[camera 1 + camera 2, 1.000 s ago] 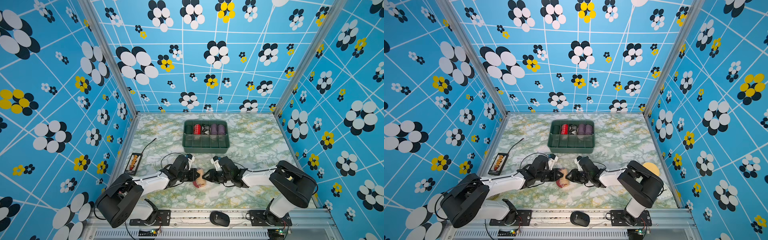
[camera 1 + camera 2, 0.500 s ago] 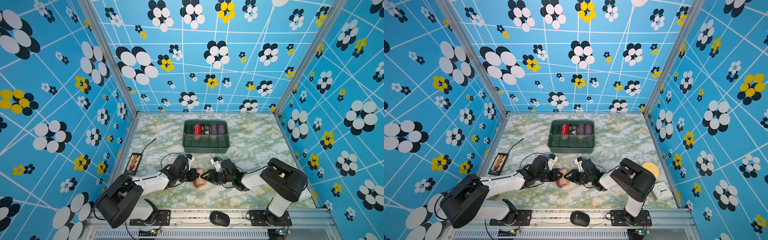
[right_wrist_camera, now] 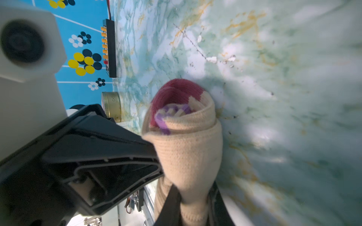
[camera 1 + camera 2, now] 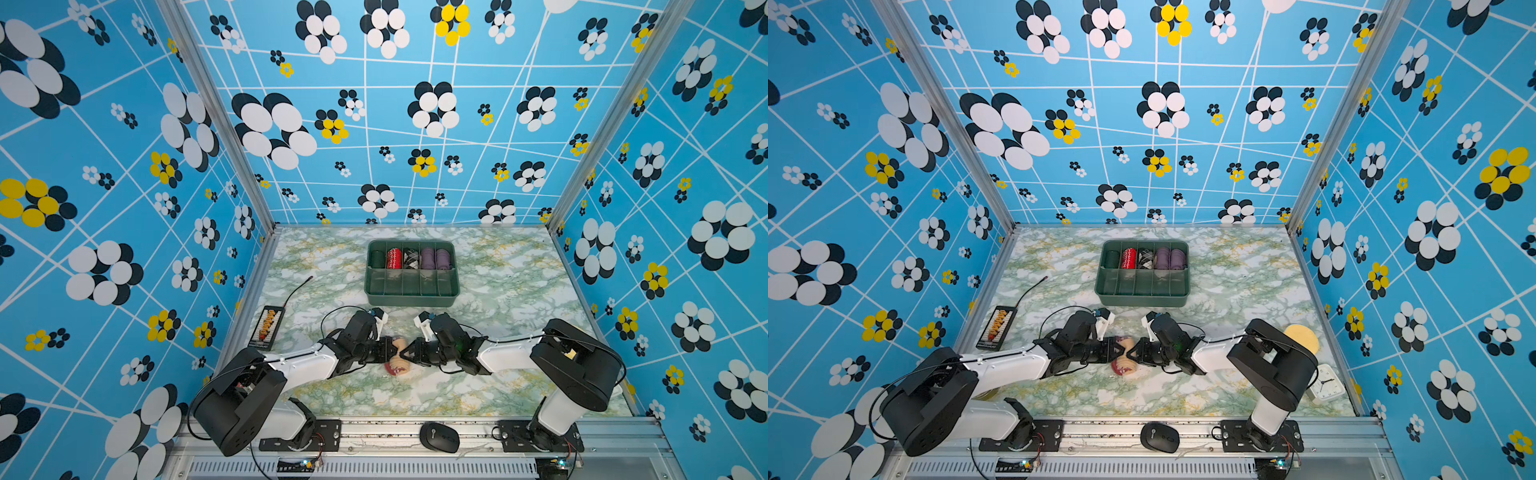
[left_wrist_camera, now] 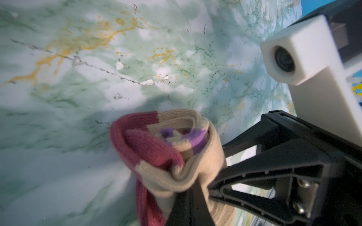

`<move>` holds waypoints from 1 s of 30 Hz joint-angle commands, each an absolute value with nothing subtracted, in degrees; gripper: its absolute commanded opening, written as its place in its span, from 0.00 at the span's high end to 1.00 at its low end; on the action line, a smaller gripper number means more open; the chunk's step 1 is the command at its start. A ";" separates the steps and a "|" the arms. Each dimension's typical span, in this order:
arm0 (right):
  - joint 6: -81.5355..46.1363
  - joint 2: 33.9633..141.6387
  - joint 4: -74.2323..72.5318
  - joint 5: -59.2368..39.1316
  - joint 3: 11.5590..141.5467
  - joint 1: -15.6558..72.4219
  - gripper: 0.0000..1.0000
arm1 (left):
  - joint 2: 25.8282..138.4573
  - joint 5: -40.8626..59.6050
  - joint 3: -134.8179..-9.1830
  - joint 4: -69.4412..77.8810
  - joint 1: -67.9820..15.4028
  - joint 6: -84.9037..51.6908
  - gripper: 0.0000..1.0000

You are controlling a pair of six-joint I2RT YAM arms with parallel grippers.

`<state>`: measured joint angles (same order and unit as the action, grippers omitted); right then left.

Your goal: Roll the socks

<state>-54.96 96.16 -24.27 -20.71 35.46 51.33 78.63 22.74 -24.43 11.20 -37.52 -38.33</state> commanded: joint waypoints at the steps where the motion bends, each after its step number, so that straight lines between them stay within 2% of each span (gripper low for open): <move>1: -48.76 95.69 -11.40 -15.21 39.13 55.03 0.89 | 81.50 23.07 -21.52 0.19 -38.50 -37.83 1.00; 5: -43.14 94.14 2.28 -7.62 44.57 57.70 0.91 | 80.87 22.77 -22.04 -0.50 -38.50 -37.71 1.00; 12: -39.23 96.91 15.92 0.37 52.23 60.65 0.91 | 80.38 23.03 -22.74 -0.78 -38.50 -37.90 1.00; 23: -37.02 98.34 27.10 8.38 58.84 63.00 0.93 | 74.60 23.75 -23.70 -3.26 -38.57 -38.78 1.00; 30: -36.64 100.67 28.78 8.45 61.78 64.05 0.96 | 72.84 24.97 -23.86 -0.77 -39.76 -41.16 1.00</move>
